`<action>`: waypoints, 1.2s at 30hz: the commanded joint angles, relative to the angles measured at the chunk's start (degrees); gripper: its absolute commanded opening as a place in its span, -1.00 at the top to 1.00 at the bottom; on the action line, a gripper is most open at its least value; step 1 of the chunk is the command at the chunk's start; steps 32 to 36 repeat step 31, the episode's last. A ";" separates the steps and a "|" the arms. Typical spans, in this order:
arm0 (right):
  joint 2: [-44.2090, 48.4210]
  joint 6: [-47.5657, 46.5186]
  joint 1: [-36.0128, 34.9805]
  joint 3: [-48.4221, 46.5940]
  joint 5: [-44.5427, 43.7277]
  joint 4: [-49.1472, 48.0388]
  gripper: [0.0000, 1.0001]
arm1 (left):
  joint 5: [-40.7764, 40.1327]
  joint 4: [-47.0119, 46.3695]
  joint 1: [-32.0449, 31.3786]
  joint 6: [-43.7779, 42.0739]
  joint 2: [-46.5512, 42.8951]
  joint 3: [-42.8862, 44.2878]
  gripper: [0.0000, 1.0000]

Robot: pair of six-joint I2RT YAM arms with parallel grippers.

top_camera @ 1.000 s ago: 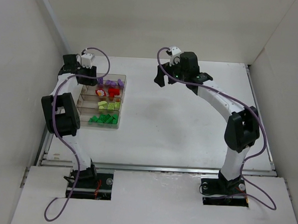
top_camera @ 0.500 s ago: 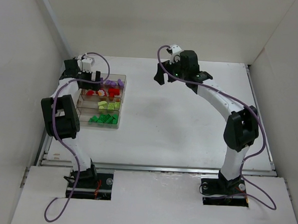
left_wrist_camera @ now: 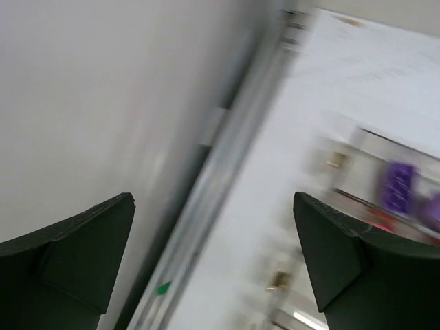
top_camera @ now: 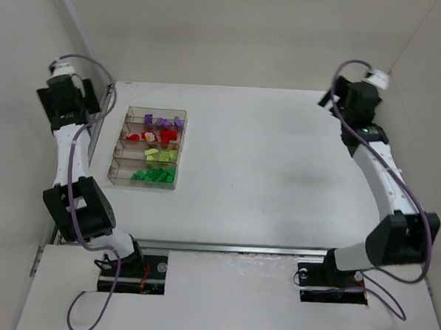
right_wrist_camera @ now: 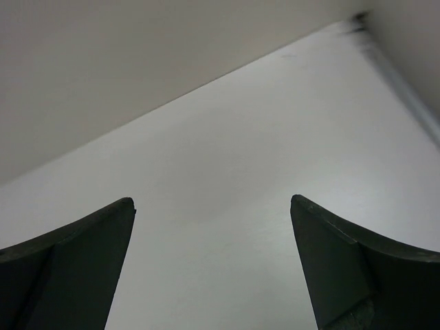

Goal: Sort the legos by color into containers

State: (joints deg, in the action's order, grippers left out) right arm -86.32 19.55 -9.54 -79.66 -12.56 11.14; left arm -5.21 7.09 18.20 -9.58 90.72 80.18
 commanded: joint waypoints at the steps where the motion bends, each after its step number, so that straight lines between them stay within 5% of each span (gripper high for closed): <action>1: 11.33 10.23 5.92 6.51 -16.51 -1.64 -1.00 | -12.27 -1.38 8.24 8.08 -5.63 -4.58 -1.00; 7: 23.03 14.02 7.34 15.49 -34.11 -1.64 -1.00 | -11.41 -2.96 11.25 9.76 -13.19 -14.17 -1.00; 21: 27.87 17.97 7.34 17.34 -29.64 5.03 -1.00 | -2.79 -1.38 11.25 9.76 -21.54 -18.57 -1.00; 36: 31.56 16.93 7.34 19.18 -24.71 1.80 -1.00 | 0.38 -0.85 11.25 9.76 -23.74 -20.32 -1.00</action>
